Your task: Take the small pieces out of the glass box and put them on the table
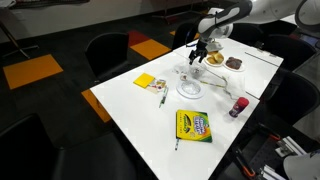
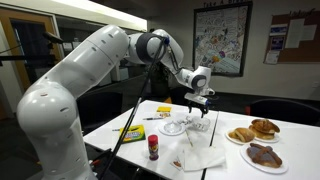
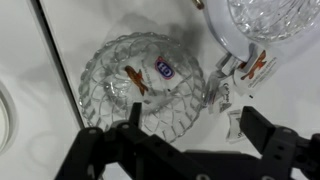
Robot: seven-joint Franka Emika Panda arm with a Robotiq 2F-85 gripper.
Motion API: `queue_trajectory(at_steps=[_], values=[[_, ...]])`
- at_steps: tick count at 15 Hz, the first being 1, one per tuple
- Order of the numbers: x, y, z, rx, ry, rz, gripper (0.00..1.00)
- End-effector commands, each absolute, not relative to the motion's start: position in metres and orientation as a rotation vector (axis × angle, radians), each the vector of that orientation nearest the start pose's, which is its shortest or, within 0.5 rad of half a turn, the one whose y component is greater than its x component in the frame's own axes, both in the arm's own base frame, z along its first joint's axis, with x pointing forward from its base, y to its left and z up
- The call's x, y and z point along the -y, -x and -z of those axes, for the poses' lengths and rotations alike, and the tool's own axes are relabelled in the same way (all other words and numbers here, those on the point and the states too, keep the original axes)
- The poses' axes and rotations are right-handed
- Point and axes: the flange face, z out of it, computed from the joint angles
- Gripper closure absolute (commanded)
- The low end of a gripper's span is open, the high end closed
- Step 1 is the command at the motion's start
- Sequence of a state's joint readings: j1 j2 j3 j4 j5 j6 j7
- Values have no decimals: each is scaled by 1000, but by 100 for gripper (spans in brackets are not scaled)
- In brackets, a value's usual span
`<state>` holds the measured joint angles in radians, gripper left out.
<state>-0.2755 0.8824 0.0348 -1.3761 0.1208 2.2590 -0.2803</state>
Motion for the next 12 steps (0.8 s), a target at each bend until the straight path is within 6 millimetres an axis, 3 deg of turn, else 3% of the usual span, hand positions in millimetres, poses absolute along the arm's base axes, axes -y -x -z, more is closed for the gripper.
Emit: queue_trajectory(at_steps=[1,5,12], values=[[158,-715,-165,-81,3047,13,0],[150,-716,-158,-132,3069,1,0],[164,-715,-178,-169,3079,22,0]])
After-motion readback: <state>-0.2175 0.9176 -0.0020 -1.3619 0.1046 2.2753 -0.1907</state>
